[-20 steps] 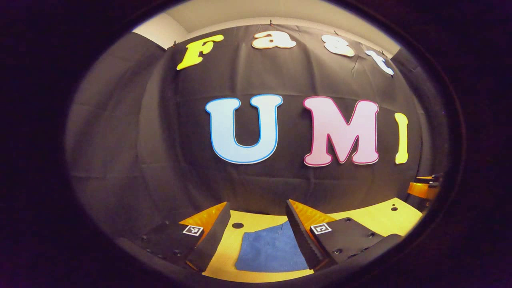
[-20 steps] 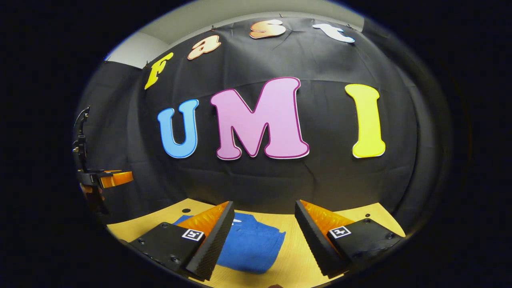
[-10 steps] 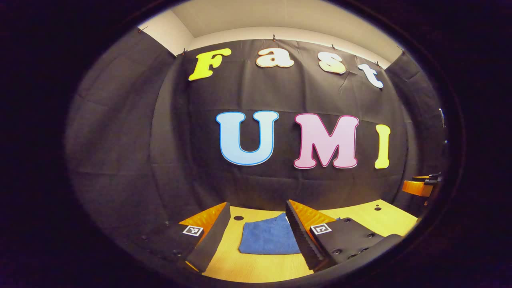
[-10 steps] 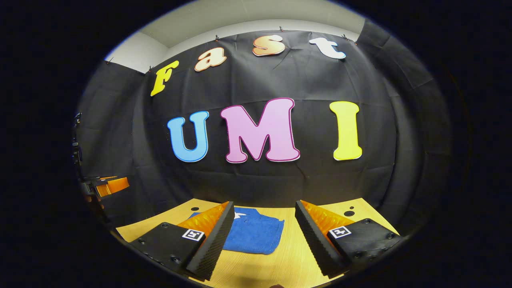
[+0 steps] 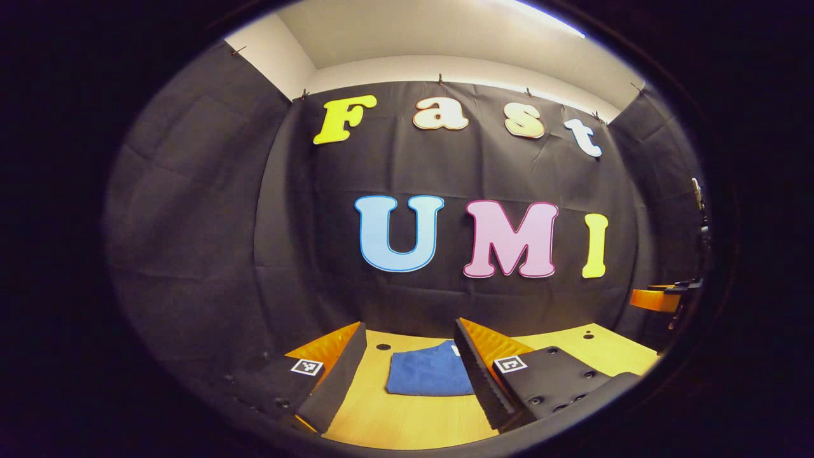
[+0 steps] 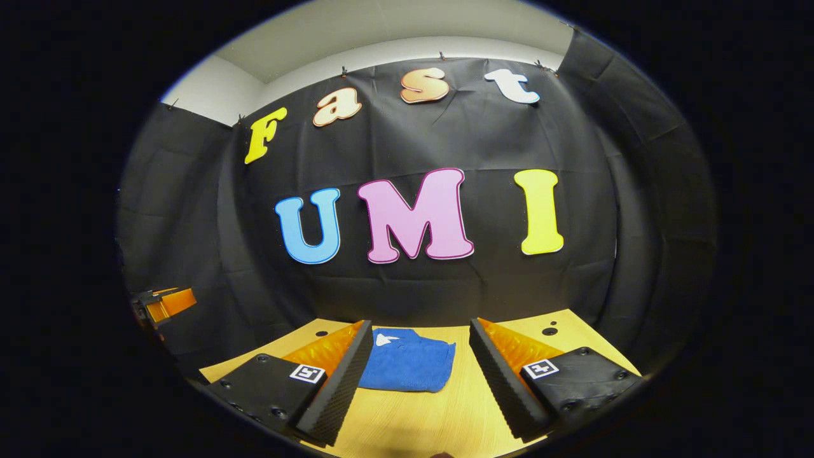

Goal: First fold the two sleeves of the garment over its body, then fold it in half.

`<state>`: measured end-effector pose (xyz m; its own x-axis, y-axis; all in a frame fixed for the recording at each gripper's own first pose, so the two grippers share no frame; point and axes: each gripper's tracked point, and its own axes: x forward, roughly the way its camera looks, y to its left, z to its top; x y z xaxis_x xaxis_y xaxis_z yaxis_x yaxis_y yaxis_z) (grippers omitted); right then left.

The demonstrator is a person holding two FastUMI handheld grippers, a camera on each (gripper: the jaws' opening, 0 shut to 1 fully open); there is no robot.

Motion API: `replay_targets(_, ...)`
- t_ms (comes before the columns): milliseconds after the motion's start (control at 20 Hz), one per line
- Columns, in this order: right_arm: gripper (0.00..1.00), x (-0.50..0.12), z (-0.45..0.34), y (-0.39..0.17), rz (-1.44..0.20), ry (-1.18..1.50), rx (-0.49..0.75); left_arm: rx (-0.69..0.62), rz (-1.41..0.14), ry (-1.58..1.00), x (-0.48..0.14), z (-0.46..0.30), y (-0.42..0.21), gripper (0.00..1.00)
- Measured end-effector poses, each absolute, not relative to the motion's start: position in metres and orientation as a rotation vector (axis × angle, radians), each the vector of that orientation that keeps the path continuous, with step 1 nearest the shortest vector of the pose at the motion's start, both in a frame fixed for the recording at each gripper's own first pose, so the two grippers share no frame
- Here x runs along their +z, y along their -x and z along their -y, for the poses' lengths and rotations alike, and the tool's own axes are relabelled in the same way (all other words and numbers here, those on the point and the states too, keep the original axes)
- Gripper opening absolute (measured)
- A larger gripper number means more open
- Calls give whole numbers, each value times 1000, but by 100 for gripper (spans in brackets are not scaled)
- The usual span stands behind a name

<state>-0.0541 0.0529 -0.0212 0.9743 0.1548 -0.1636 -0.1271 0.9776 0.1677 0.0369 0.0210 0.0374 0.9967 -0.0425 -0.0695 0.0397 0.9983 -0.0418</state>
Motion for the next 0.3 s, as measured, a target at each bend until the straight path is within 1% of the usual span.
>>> replay_targets(150, 96, -15, -46, 64, -163, -149, 129, -47, -94, 33, 30, -25, -30, 80)
replay_targets(300, 96, -17, -39, 73, -168, -129, 108, -53, -84, 35, 33, -27, -26, 80)
